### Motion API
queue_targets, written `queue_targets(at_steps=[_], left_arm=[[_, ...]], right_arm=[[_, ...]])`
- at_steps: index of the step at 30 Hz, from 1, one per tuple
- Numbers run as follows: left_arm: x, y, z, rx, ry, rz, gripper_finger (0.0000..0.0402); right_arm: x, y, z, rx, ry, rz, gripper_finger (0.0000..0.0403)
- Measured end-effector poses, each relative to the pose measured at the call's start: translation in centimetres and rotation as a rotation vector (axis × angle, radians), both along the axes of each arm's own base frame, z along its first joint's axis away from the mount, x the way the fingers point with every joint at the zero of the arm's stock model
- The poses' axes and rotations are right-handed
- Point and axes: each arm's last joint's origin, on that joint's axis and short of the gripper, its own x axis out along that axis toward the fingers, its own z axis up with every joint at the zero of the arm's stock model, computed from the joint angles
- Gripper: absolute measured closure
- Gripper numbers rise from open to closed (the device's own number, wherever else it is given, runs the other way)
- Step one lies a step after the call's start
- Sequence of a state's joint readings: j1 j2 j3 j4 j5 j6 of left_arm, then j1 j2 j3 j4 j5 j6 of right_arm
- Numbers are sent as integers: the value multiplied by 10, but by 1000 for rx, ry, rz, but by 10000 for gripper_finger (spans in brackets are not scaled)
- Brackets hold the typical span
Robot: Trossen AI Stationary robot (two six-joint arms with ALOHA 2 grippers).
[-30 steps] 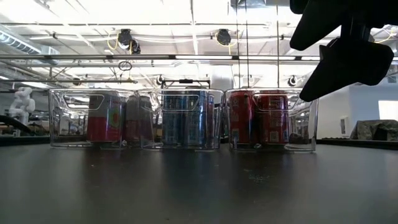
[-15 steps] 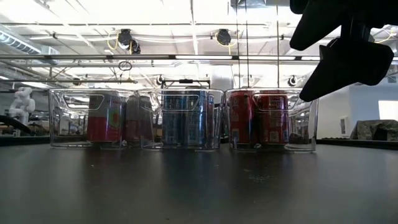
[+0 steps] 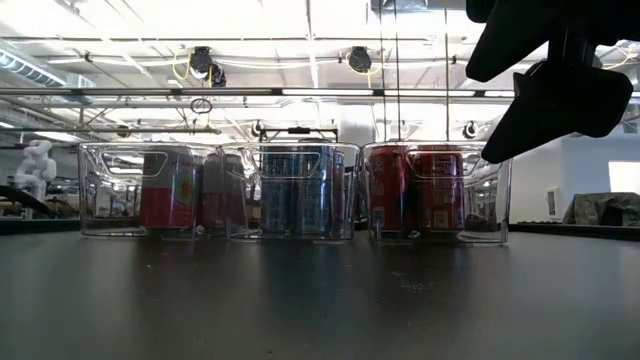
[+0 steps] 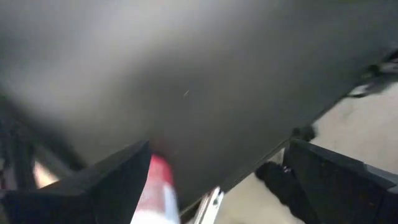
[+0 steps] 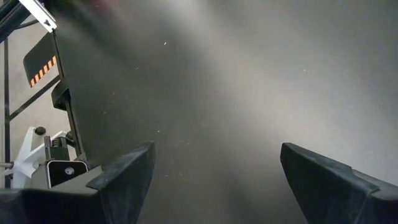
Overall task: Sort soda cans
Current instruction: Put the pink soda can into the left transparent bin
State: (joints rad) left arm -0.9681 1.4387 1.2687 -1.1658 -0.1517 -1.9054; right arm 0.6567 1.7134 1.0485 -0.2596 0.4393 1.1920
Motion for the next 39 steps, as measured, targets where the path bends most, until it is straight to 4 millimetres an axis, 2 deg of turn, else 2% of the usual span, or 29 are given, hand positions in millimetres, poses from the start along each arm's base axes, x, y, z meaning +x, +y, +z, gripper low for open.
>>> queue_targets(at_steps=[4, 8, 16, 31, 39], left_arm=[[-6, -3, -18, -71, 125, 66, 13], [-11, -5, -32, -90, 169, 62, 13], [-18, -9, -36, -116, 258, 27, 13], [-22, -37, -68, -138, 499, -99, 13], [-21, -43, -74, -165, 514, -155, 14]], right_arm=[[0, 0, 0, 8, 3, 6, 64], [-1, 2, 0, 18, 9, 17, 64], [-2, 3, 0, 29, 10, 15, 64], [-2, 3, 0, 26, 10, 17, 64], [-2, 3, 0, 25, 10, 19, 64]])
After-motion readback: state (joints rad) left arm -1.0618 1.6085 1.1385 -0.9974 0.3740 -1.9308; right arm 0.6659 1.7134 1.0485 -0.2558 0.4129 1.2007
